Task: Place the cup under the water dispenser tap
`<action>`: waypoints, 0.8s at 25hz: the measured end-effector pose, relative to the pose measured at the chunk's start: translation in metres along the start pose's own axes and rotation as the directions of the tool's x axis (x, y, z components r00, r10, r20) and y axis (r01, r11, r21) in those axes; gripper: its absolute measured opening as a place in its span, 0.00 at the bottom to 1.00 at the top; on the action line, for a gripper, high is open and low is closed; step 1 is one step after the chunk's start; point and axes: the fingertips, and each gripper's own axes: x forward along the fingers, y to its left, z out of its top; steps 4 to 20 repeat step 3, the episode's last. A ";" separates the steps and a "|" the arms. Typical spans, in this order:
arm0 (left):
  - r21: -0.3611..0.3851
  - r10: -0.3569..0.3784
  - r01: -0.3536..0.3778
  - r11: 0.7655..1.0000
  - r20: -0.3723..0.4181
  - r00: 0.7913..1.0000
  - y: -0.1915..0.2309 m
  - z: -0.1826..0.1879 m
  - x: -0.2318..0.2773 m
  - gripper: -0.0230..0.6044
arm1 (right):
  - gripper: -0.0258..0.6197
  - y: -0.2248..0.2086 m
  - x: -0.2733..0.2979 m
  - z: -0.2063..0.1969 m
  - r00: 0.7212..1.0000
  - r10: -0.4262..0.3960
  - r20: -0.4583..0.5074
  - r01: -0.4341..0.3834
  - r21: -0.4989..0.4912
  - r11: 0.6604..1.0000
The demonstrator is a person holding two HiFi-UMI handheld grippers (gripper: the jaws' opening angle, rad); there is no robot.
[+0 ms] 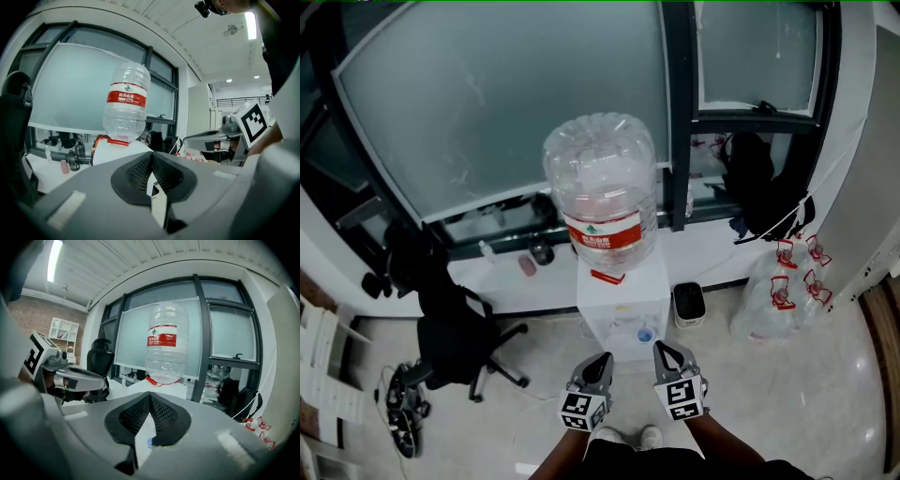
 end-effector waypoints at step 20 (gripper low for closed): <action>-0.008 0.003 -0.003 1.000 0.002 1.000 0.000 -0.001 0.001 0.06 | 0.04 0.000 0.000 -0.001 1.000 0.002 0.000 -0.002 0.001 1.000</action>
